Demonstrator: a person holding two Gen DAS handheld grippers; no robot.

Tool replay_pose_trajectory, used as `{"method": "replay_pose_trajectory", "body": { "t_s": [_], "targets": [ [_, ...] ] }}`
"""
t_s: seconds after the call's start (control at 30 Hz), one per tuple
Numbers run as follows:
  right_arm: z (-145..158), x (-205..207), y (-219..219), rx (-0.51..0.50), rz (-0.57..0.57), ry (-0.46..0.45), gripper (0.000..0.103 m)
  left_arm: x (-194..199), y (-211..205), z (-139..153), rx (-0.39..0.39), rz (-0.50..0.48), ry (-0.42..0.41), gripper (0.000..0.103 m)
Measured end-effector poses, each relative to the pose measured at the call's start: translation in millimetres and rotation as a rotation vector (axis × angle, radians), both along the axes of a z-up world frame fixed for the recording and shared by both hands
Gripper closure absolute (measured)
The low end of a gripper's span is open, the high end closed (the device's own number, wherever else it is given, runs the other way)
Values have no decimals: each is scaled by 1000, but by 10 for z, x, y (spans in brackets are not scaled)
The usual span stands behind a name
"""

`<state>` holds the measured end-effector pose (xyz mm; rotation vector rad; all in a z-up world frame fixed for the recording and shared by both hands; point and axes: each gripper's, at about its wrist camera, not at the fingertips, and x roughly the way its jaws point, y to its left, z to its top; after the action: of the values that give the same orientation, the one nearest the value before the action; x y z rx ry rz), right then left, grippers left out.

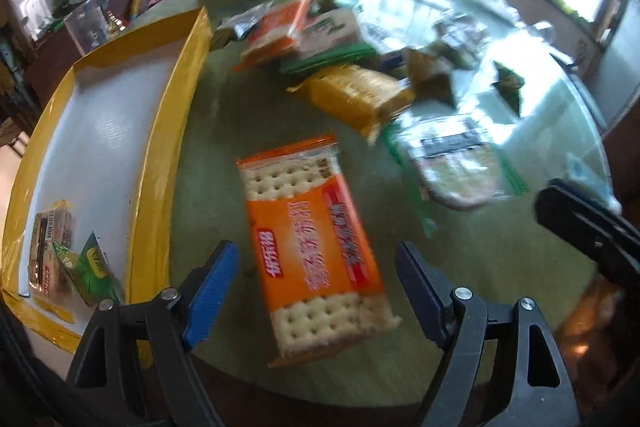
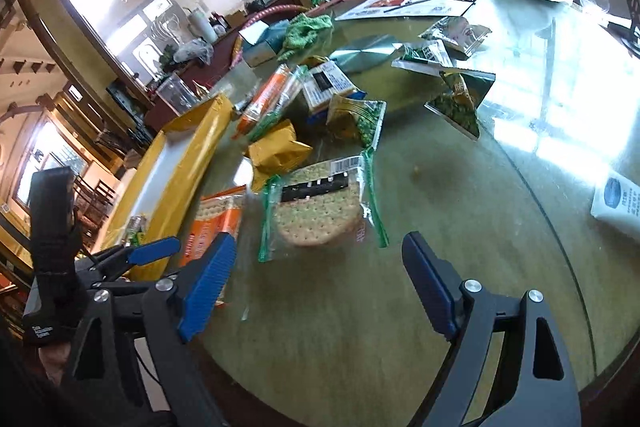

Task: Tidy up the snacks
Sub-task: 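Grasp the orange cracker pack with the left tool while the right grasps the round cracker pack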

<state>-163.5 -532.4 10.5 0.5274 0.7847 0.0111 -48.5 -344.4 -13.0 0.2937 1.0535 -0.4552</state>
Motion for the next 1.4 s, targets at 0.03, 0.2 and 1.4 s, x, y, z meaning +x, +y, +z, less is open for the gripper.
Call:
{"method": "replay_pose_trajectory", "body": {
  "t_s": [0.03,0.2,1.4],
  "targets": [
    [-28,-8,-11,-3,-2,7,18,25,-7,-34,15,5,2,29],
    [-82,191,18,-20,13,57,17,49,33,-58,-20,32,18,44],
    [-175,274,534,-234,-61,107,26,244,2164,594,-445,408,-97,47]
  ]
}}
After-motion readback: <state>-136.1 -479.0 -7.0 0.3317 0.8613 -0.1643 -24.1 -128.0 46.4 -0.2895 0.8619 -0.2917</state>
